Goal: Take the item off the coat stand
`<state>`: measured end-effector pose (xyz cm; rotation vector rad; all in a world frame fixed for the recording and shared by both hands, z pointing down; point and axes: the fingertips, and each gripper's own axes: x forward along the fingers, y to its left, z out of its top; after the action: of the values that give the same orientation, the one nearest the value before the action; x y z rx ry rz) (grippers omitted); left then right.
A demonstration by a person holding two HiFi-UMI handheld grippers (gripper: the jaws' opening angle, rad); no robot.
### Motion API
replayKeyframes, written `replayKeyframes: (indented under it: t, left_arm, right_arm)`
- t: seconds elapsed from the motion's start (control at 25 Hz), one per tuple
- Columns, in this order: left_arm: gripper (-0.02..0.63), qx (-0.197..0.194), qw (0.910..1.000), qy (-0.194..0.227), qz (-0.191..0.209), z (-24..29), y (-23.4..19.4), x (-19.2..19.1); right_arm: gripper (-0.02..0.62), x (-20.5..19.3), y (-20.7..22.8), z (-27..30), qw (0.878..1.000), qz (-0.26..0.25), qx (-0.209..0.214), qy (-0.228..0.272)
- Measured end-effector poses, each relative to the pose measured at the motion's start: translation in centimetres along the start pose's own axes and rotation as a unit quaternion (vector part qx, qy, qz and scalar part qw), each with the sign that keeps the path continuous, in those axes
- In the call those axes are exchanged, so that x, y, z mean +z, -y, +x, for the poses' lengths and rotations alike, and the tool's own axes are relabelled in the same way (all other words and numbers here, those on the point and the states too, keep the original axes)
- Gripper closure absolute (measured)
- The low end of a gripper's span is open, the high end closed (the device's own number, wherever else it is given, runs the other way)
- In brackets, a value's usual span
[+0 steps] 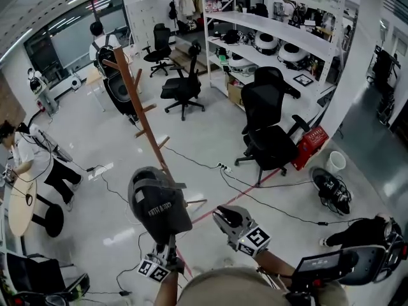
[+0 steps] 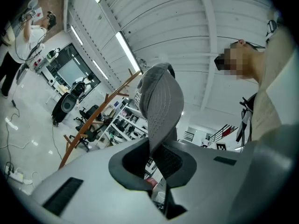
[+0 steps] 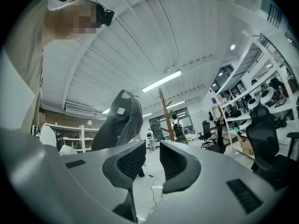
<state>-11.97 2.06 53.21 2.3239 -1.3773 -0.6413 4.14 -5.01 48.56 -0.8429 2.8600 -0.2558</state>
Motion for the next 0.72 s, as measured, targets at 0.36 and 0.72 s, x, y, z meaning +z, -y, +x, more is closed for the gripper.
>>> replayKeyframes:
  t: [0.36, 0.72]
  left_arm:
    - [0.572, 0.011, 0.9999, -0.011, 0.003, 0.9, 2.8, -3.2]
    - [0.572, 0.033, 0.9994, -0.009, 0.0, -0.5, 3.7, -5.7]
  right_arm:
    - [0.517, 1.0, 1.8, -4.2, 1.0, 0.0, 0.0, 0.008]
    - [0.5, 0.3, 1.1, -5.9, 0.999, -0.027, 0.018, -0.012]
